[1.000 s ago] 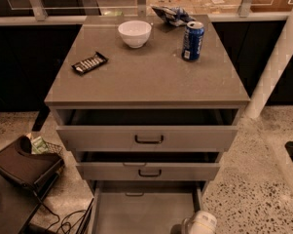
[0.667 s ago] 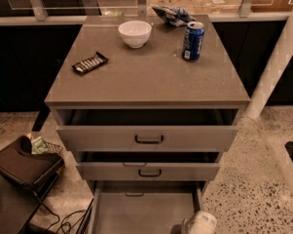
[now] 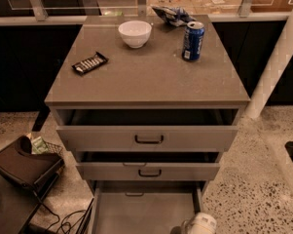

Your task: Open bottom drawer

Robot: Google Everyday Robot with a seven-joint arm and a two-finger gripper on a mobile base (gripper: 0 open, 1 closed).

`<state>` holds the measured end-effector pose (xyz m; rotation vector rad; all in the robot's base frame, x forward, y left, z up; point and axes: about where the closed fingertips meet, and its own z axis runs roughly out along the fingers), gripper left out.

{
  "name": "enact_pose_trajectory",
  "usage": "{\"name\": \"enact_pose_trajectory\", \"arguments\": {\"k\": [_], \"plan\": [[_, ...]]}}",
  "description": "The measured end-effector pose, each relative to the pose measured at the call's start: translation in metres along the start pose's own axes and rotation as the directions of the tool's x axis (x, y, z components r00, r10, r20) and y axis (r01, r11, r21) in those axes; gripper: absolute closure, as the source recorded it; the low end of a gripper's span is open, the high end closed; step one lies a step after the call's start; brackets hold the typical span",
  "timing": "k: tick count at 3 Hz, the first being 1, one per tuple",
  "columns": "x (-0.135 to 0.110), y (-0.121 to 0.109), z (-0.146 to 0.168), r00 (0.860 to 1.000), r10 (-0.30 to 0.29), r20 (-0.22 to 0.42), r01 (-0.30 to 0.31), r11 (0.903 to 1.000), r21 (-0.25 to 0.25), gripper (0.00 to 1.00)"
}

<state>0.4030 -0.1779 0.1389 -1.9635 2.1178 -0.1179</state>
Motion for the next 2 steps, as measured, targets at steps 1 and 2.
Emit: {"name": "enact_pose_trajectory", "arguments": {"k": [1,2], "plan": [[-0.0033,0.0126,-0.0025,1.000,-0.001,-0.001,0.001,0.9996,-0.027,1.00],[-0.0034,0.0119,-0.0024,1.000,0.000,-0.001,0.000,0.9996,-0.027,1.00]]}}
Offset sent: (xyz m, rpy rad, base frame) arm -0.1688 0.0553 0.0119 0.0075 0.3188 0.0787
